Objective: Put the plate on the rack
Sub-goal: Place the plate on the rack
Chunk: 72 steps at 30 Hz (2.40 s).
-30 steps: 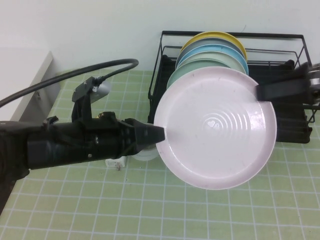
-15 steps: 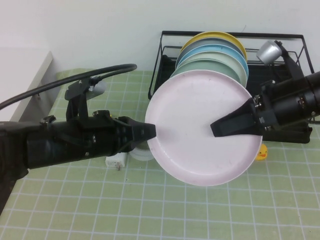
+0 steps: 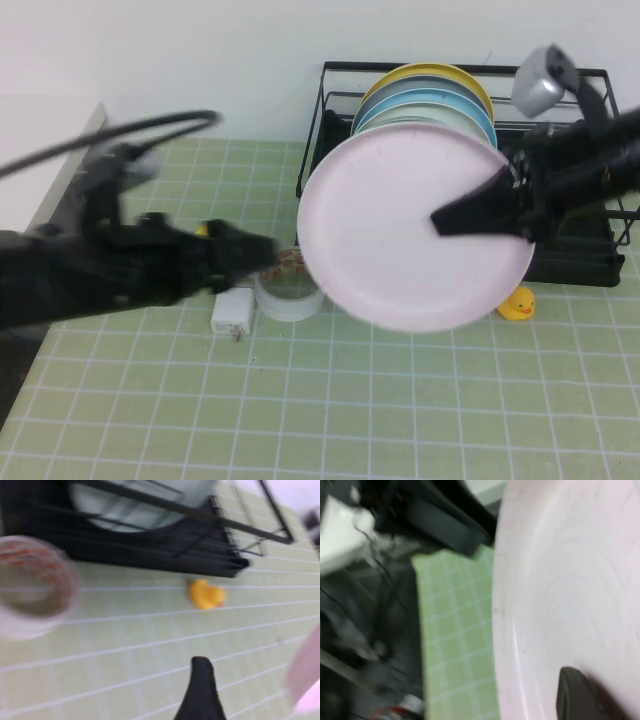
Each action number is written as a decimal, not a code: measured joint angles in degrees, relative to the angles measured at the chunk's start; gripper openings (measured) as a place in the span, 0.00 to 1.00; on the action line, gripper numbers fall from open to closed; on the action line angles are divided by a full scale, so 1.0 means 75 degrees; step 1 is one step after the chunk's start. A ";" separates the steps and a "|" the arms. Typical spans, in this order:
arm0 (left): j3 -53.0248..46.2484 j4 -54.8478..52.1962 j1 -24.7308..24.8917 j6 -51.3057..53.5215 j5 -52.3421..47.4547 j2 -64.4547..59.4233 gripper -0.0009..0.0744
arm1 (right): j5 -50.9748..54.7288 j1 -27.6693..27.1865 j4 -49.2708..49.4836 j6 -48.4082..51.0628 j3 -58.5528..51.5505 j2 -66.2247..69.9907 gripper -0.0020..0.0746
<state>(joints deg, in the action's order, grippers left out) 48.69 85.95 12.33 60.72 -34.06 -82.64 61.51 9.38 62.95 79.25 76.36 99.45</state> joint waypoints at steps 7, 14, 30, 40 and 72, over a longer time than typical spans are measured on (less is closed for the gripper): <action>-0.0011 -0.2599 -0.1244 -0.1930 -0.0550 0.1067 0.35 | 0.0414 -0.0455 -0.0726 0.0292 0.1834 0.0352 0.24; -0.0824 -0.2652 -0.1349 -0.1940 -0.0267 0.2795 0.04 | 0.1069 -0.0969 -0.0796 0.1099 0.3896 0.1254 0.23; -0.4250 -0.1619 -0.1382 -0.1917 -0.0543 0.6024 0.01 | 0.0812 -0.0997 -0.0214 0.1834 0.7016 0.4367 0.23; -0.4725 -0.0997 -0.1382 -0.1837 -0.0469 0.6177 0.01 | -0.0029 -0.0997 0.0275 0.2723 0.7033 0.5406 0.23; -0.4725 -0.0915 -0.1382 -0.1285 -0.0220 0.6177 0.01 | 0.0027 -0.0997 -0.0026 0.2033 0.7047 0.5676 0.52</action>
<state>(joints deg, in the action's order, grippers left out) 13.25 79.08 1.97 51.08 -35.71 -36.32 61.72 1.90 62.75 94.50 129.21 142.02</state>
